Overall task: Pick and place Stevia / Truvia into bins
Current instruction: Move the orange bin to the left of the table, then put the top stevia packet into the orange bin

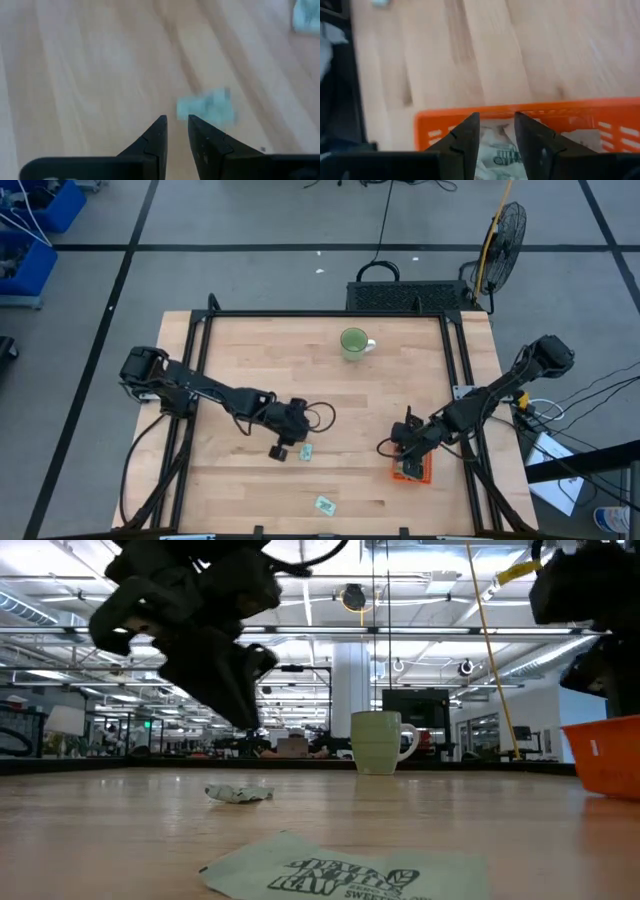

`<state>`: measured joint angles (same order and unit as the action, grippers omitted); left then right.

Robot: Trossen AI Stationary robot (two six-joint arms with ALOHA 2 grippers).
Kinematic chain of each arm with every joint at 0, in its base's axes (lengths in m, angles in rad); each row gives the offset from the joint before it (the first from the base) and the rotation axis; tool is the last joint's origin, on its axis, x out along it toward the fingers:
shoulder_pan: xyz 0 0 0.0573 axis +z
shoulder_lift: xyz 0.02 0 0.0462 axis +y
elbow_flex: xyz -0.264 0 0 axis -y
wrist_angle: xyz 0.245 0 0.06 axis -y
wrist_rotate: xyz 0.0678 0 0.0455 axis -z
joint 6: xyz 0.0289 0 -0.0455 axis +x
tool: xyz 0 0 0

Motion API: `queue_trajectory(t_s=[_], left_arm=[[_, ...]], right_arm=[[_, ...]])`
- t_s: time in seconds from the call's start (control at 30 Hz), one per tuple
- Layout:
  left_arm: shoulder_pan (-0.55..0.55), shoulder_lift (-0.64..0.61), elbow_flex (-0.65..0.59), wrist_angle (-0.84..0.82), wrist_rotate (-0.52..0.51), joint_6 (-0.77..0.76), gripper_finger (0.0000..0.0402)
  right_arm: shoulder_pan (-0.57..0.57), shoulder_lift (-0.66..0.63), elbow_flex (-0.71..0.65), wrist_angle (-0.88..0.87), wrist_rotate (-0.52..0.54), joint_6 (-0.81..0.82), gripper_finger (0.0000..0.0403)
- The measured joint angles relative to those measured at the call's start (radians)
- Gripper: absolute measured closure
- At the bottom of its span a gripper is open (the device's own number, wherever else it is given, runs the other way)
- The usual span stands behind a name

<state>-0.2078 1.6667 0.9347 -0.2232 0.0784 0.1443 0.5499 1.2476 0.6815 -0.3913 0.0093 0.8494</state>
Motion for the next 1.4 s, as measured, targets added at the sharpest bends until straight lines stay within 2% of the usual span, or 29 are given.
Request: queue_trajectory(t_s=[0.2,0.37,0.53,0.67,0.8,0.9,1.07,1.23,1.3,1.4], left_arm=[[-0.012,0.050,0.003,0.108,-0.005,0.003,0.0268],[-0.006,0.090,0.002,0.115,0.037,-0.079,0.0227],[-0.009,0.172,0.001,0.150,0.034,-0.153,0.0220],[-0.009,0.194,0.008,0.169,0.030,-0.157,0.0223],[-0.009,0.184,0.007,0.161,0.017,-0.154,0.0260],[-0.009,0.176,0.005,0.161,0.008,-0.148,0.0307],[-0.006,0.152,0.003,0.172,-0.029,-0.103,0.0389],[0.002,0.100,0.003,0.252,-0.181,-0.089,0.0387],[0.011,0.089,0.010,0.305,-0.190,-0.052,0.0391],[0.023,0.075,0.044,0.297,-0.186,-0.010,0.0397]], right_arm=[[0.000,-0.001,0.001,0.122,0.098,-0.085,0.0287],[0.000,-0.001,0.001,0.141,0.275,-0.172,0.0287],[0.000,-0.001,0.000,0.185,0.502,-0.249,0.0287],[-0.002,-0.002,-0.013,0.307,0.597,-0.337,0.0287],[-0.016,-0.001,-0.057,0.497,0.597,-0.447,0.0287],[-0.028,-0.001,-0.116,0.658,0.597,-0.496,0.0287],[-0.061,0.010,-0.264,0.961,0.593,-0.485,0.0287],[-0.136,0.103,-0.388,1.240,0.581,-0.394,0.0285],[-0.166,0.158,-0.403,1.343,0.536,-0.390,0.0280],[-0.210,0.260,-0.364,1.468,0.474,-0.422,0.0265]])
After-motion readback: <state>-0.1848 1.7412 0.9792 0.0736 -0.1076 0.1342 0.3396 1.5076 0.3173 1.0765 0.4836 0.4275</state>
